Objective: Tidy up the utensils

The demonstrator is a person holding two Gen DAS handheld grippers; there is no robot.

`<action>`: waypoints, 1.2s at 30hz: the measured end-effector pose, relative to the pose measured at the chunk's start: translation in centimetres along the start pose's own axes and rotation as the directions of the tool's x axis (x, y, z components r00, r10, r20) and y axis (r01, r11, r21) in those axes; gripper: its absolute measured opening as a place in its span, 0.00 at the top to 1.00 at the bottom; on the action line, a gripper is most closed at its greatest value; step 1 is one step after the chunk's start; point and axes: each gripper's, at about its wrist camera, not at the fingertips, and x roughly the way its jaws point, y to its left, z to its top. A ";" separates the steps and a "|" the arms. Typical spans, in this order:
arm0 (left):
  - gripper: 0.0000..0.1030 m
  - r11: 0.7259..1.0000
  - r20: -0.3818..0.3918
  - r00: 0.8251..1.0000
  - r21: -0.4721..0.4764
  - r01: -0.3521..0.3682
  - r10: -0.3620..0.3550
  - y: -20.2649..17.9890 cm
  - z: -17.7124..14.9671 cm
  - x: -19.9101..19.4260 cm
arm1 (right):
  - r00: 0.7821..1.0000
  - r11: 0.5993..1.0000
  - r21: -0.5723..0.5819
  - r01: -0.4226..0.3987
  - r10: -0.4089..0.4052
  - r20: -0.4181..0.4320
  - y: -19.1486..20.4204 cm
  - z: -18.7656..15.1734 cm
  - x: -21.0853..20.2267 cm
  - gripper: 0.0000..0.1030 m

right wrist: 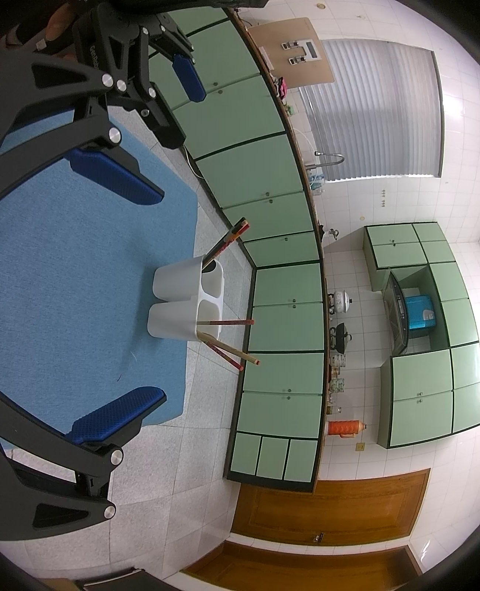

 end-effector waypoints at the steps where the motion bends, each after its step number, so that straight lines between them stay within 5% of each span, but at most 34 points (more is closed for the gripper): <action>1: 0.07 1.000 0.000 1.000 0.000 0.001 -0.001 0.0 0.0 0.0 | 1.000 1.000 0.000 0.000 0.000 0.000 0.0 0.0 0.0 0.06; 36: 0.07 1.000 -0.006 1.000 -0.006 -0.002 0.002 -0.1 0.2 0.0 | 1.000 1.000 0.000 0.001 -0.001 -0.001 -0.1 0.0 0.0 0.06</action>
